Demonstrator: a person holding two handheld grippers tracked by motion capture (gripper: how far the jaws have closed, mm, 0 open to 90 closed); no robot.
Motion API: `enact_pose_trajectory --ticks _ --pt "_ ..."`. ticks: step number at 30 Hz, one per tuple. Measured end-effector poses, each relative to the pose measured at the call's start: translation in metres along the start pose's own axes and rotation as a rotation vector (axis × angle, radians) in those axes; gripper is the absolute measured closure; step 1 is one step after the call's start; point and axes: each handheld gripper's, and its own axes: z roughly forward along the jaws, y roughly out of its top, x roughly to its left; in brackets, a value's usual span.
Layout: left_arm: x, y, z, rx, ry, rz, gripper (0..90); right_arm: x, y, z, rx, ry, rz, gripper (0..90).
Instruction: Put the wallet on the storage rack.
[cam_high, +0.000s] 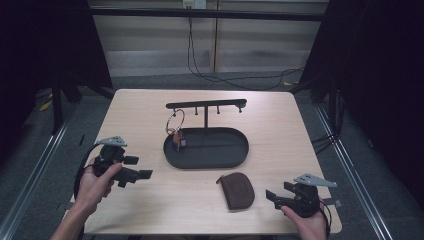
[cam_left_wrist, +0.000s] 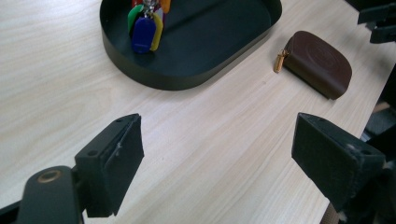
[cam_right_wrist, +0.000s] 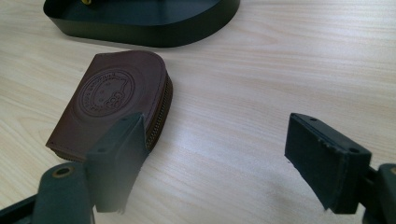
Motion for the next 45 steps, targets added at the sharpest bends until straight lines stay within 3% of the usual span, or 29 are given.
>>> enact_pose_trajectory --ticks 4,7,11,16,22,26,29,32,37,45 --pt "0.003 -0.014 0.0 -0.023 0.014 -0.043 16.6 0.0 0.0 0.001 0.002 0.009 0.004 23.7" --pt "0.001 -0.024 0.002 -0.013 0.031 -0.041 17.0 0.0 0.001 0.0 0.0 0.008 0.0 24.7" --pt "-0.003 -0.041 0.005 -0.026 0.012 -0.05 17.9 -0.001 0.001 -0.001 0.002 0.009 0.008 24.9" --pt "-0.005 -0.058 0.004 0.003 -0.024 -0.049 20.1 -0.003 0.002 -0.001 0.006 0.014 0.032 25.3" --pt "-0.005 -0.08 -0.001 -0.029 -0.016 -0.059 20.7 -0.004 0.003 -0.003 0.004 0.009 0.044 28.2" --pt "-0.008 -0.094 0.001 -0.022 -0.022 -0.076 21.1 -0.002 0.004 -0.001 0.02 0.013 0.043 28.9" --pt "-0.012 -0.1 0.002 0.004 -0.048 -0.067 21.1 -0.001 0.006 0.001 0.03 0.028 0.043 32.7" --pt "-0.016 -0.1 0.003 0.032 -0.059 -0.028 21.1 0.001 0.009 0.002 0.034 0.034 0.039 32.9" --pt "-0.015 -0.1 0.006 0.024 -0.042 -0.044 21.1 0.012 0.019 0.01 0.048 0.075 0.021 34.5" --pt "-0.017 -0.097 0.016 0.062 -0.038 -0.021 21.1 0.028 0.045 0.022 0.154 0.154 0.0 38.4"
